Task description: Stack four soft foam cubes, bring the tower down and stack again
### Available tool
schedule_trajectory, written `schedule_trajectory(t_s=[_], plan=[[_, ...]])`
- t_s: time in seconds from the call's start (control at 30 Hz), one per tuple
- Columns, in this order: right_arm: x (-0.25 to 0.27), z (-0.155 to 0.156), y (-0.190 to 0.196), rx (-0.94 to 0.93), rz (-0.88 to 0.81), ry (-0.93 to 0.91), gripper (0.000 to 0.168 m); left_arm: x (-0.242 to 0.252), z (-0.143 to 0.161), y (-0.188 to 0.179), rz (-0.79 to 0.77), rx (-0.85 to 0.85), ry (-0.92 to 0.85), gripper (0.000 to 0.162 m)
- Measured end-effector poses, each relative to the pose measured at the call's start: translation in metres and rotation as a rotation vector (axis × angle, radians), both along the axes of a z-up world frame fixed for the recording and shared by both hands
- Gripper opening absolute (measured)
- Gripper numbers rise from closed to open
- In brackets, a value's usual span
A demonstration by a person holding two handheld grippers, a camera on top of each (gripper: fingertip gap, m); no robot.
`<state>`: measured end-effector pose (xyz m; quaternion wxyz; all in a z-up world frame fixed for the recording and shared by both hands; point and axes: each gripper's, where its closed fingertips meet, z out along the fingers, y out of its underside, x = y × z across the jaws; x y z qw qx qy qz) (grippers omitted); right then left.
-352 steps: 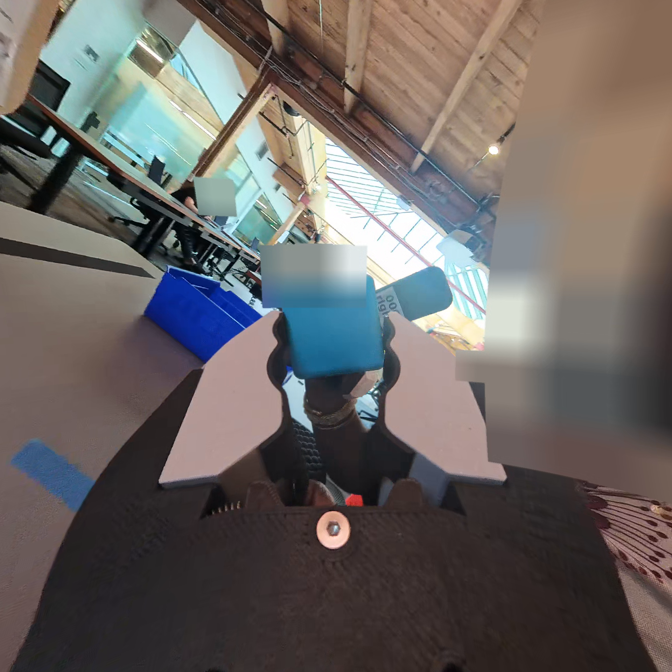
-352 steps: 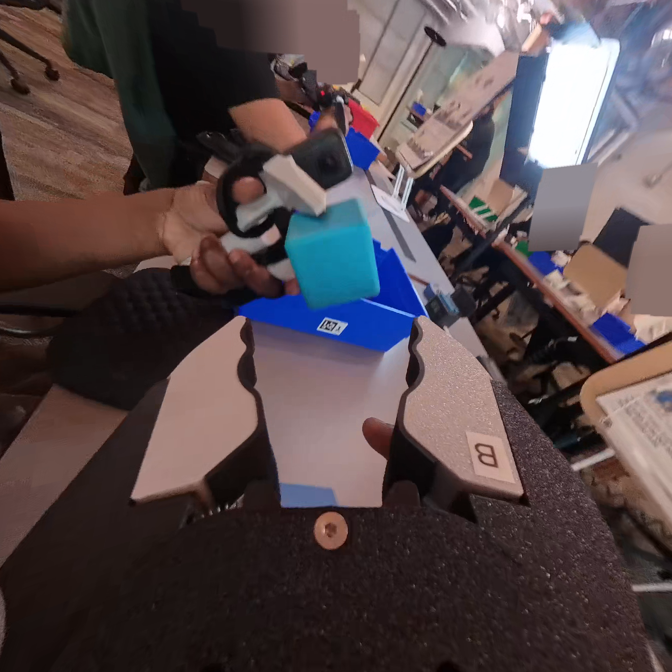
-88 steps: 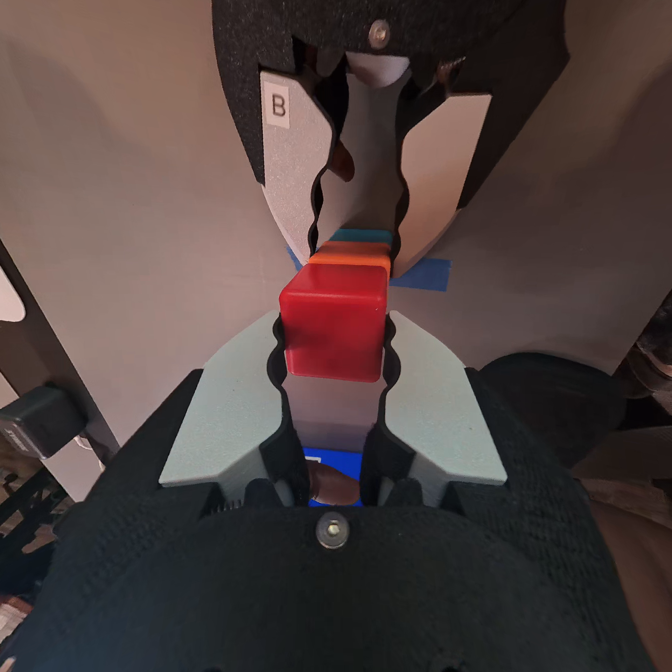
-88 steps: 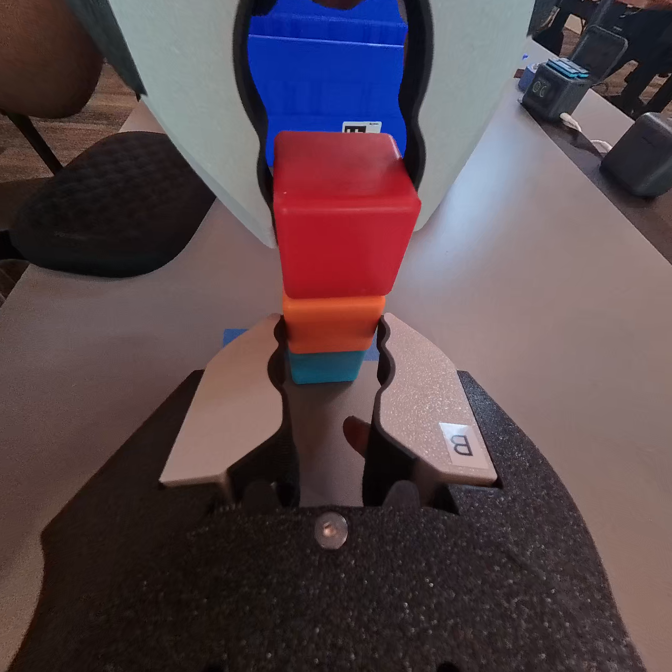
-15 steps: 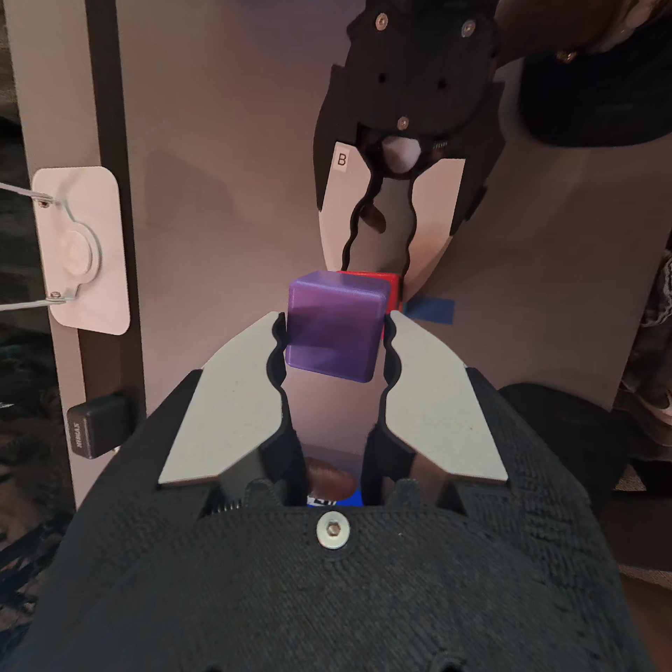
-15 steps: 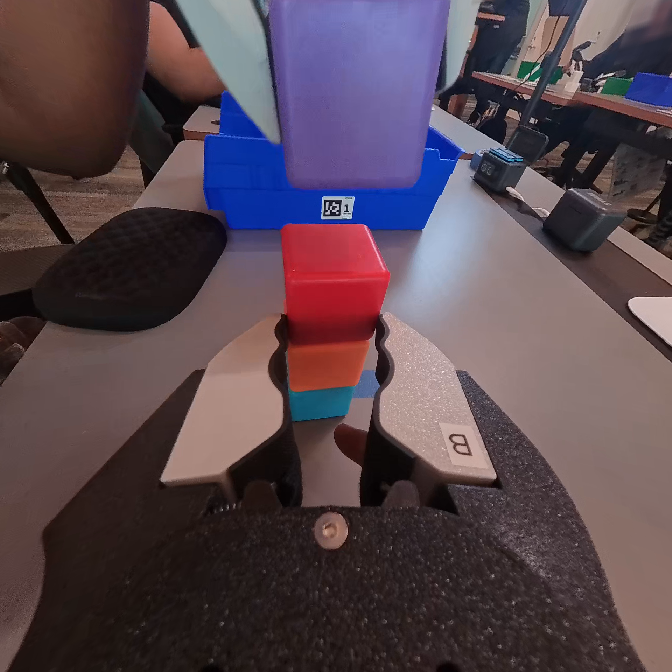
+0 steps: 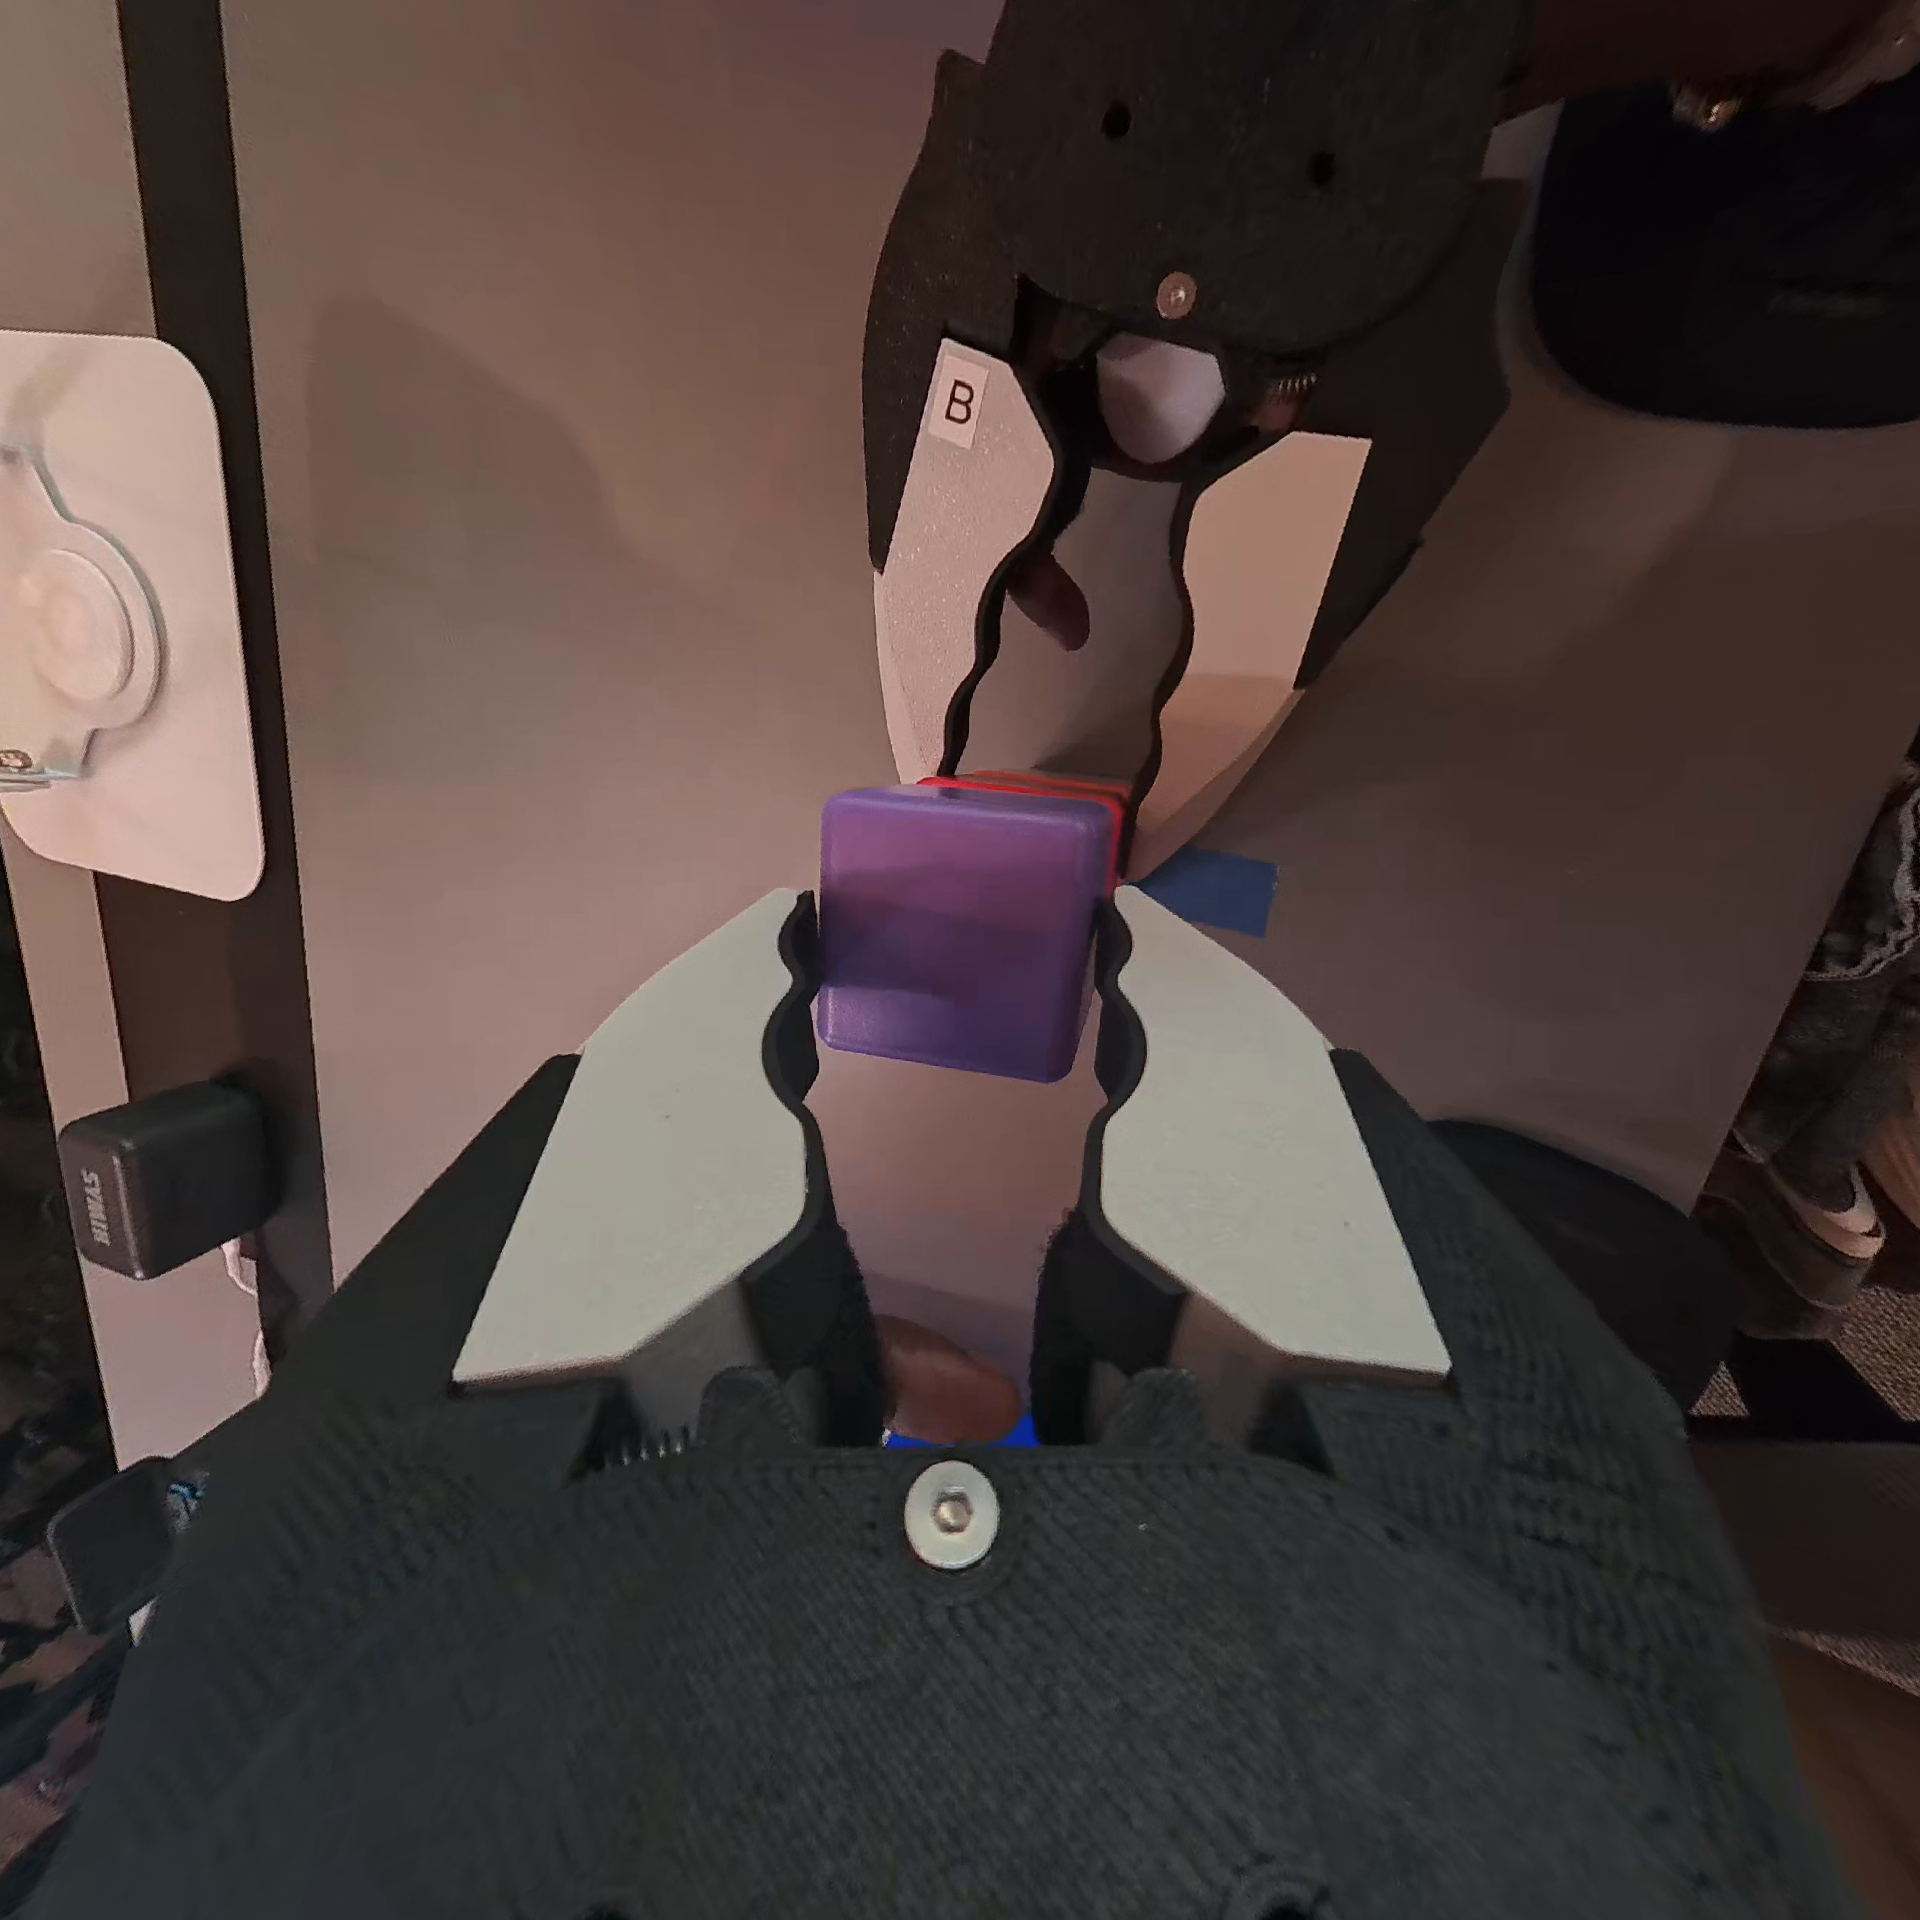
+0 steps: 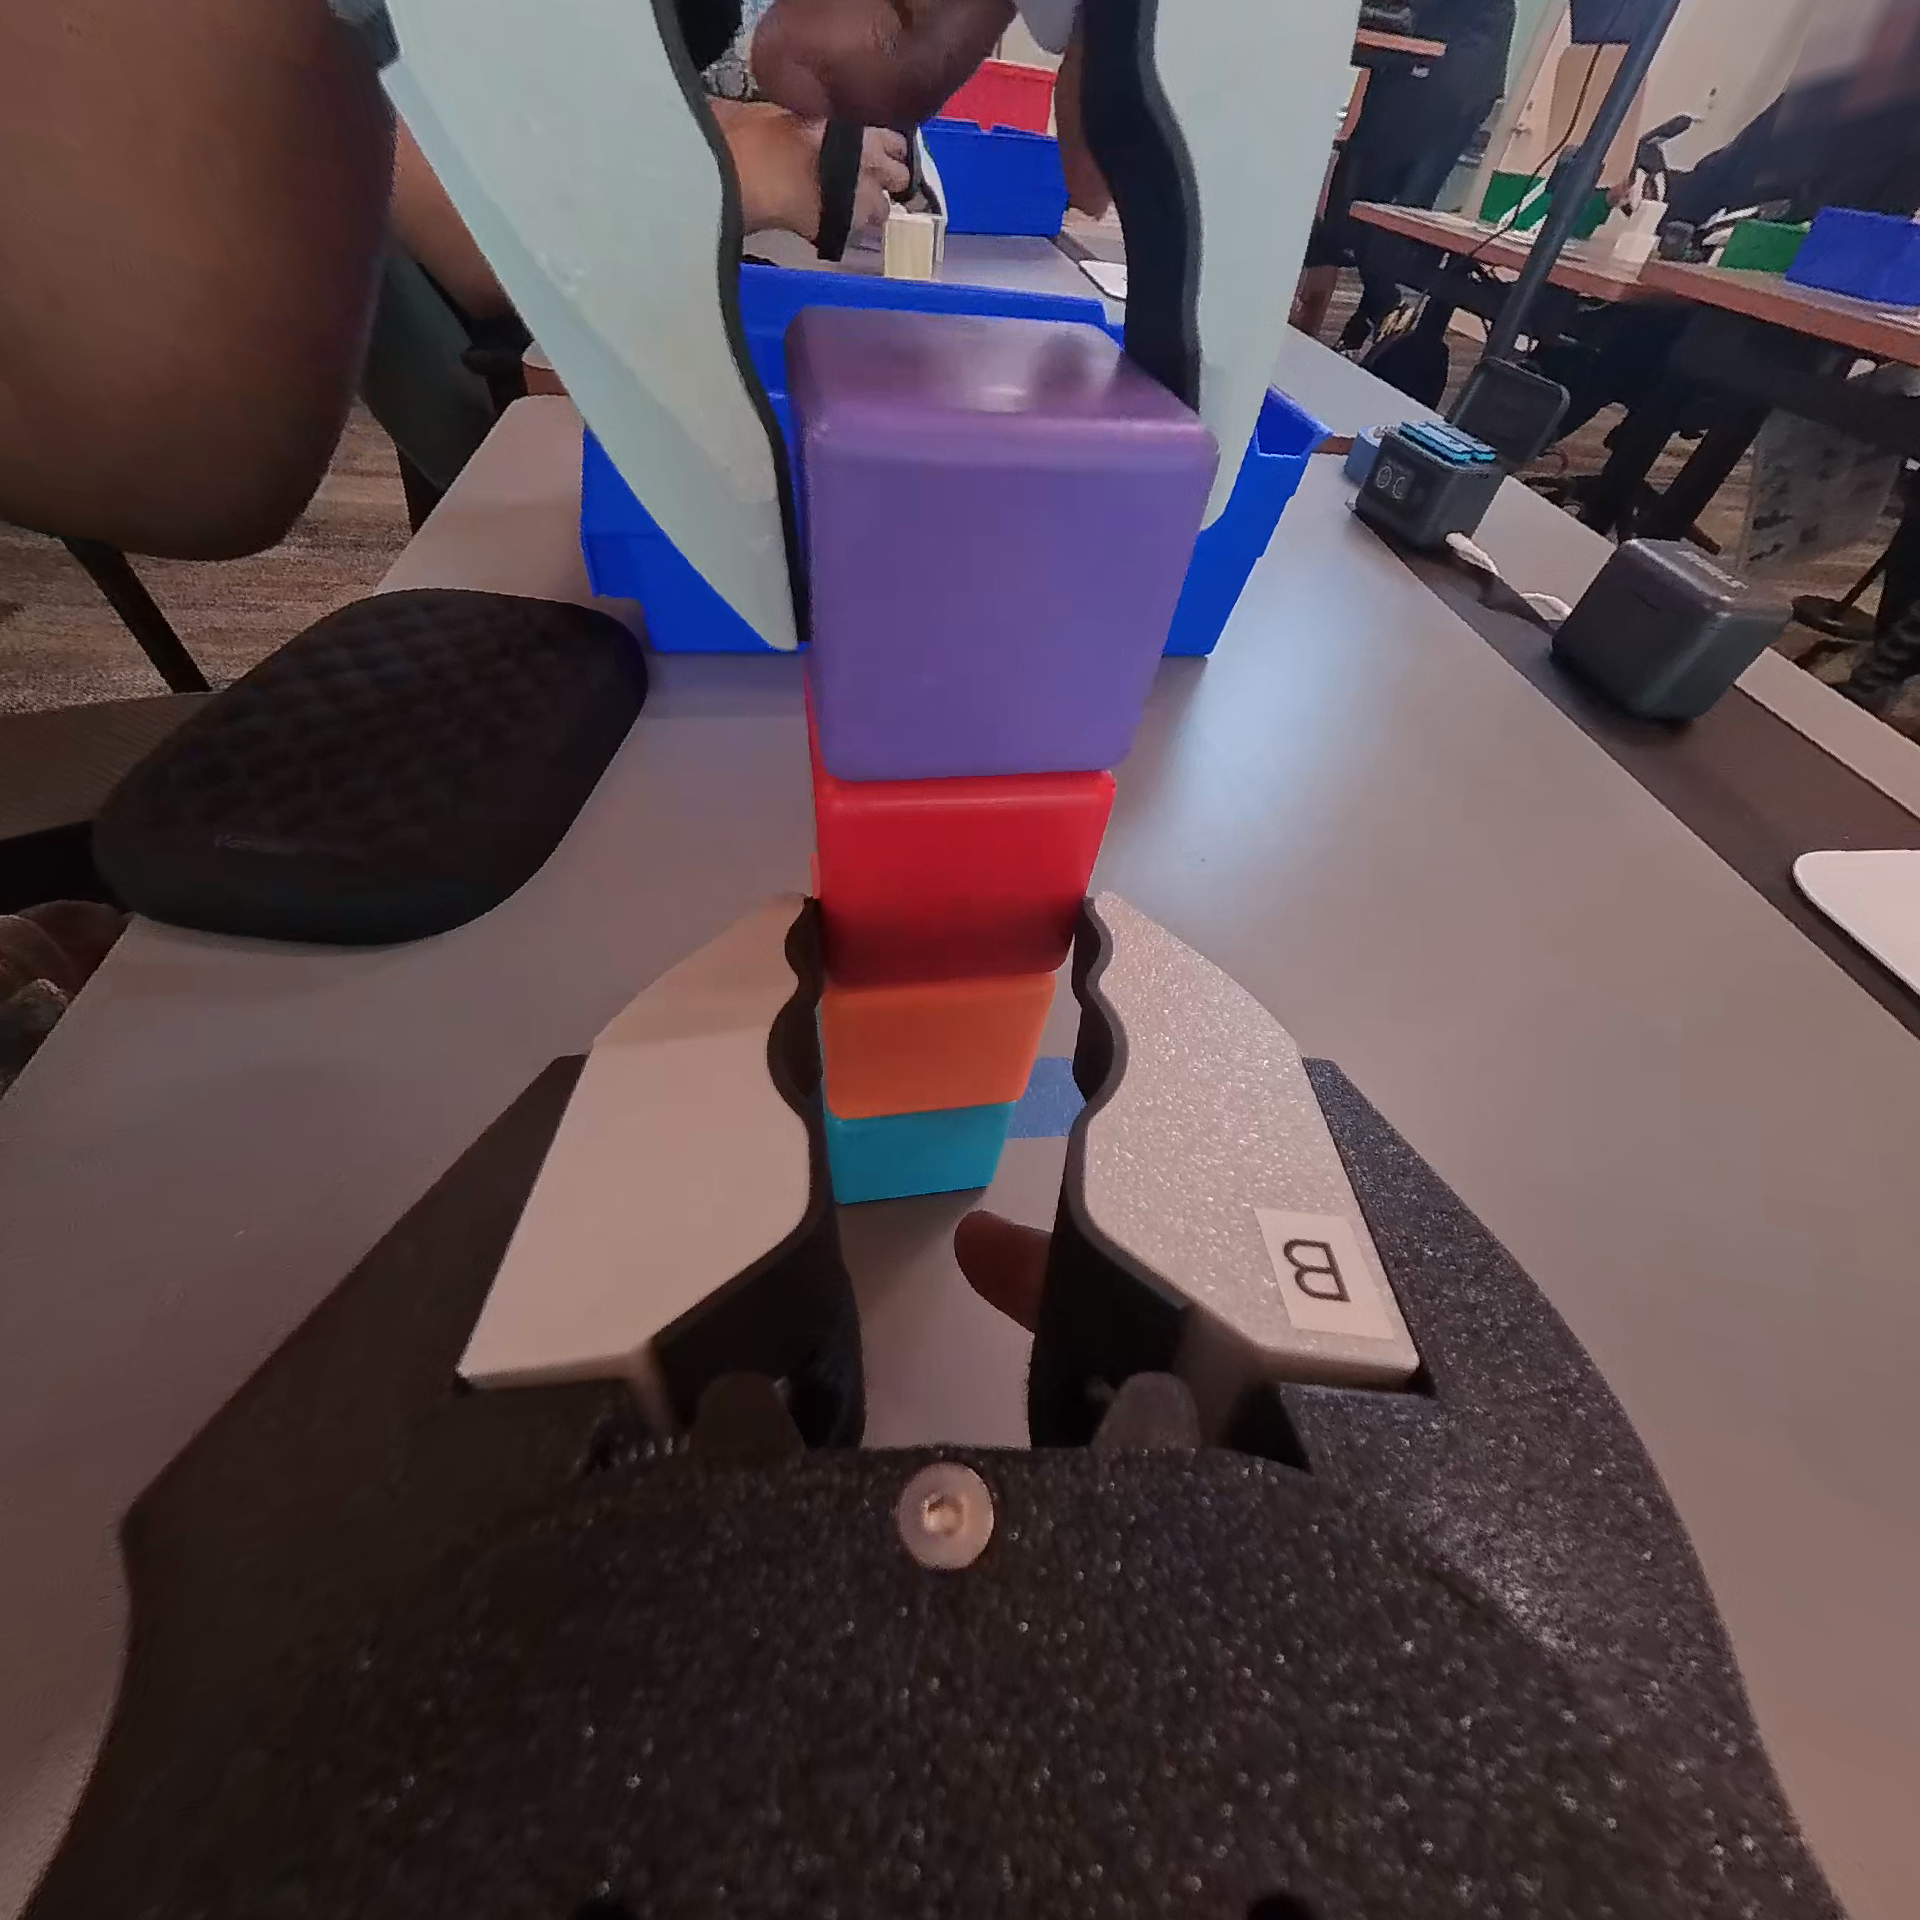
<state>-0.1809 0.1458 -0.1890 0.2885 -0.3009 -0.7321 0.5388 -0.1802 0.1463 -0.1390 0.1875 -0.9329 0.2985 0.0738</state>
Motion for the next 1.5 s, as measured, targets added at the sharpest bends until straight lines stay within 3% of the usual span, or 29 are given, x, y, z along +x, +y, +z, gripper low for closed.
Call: schedule_trajectory(t_s=[0.2, 0.27, 0.3, 0.33, 0.43, 0.53, 0.67, 0.8, 1.0, 1.27, 1.5], plan=[[0.0, 0.0, 0.0, 0.0, -0.004, 0.002, 0.046, 0.001, 0.0, 0.001, -0.059, 0.024, -0.005, 0.052], [0.0, 0.002, 0.001, 0.002, -0.006, 0.012, 0.047, 0.002, 0.004, 0.007, -0.077, 0.109, -0.018, 0.074], [0.0, 0.005, 0.001, -0.01, -0.009, 0.03, 0.056, 0.003, 0.012, 0.012, -0.075, 0.196, -0.041, 0.084], [0.001, 0.012, 0.002, -0.039, -0.008, 0.053, 0.079, 0.006, 0.022, 0.017, -0.078, 0.305, -0.092, 0.095], [0.007, 0.041, 0.006, -0.186, -0.001, 0.14, 0.113, 0.011, 0.056, 0.021, -0.076, 0.677, -0.306, 0.111], [0.021, 0.075, 0.01, -0.304, 0.031, 0.297, 0.125, 0.008, 0.071, 0.009, -0.078, 0.954, -0.495, 0.126], [0.031, 0.088, 0.01, -0.357, 0.062, 0.321, 0.141, 0.026, 0.05, -0.012, -0.165, 0.967, -0.716, 0.144], [0.03, 0.083, 0.007, -0.338, 0.065, 0.309, 0.147, 0.017, 0.034, -0.013, -0.169, 1.033, -0.784, 0.145], [0.029, 0.077, 0.004, -0.301, 0.069, 0.293, 0.147, 0.014, 0.023, -0.017, -0.19, 1.023, -0.763, 0.145], [0.026, 0.032, 0.0, -0.108, 0.086, 0.109, 0.146, 0.009, -0.049, -0.006, -0.132, 0.708, -0.648, 0.145], [0.029, -0.021, 0.005, 0.066, 0.094, -0.109, 0.147, 0.011, -0.1, -0.02, -0.105, 0.414, -0.584, 0.145]])
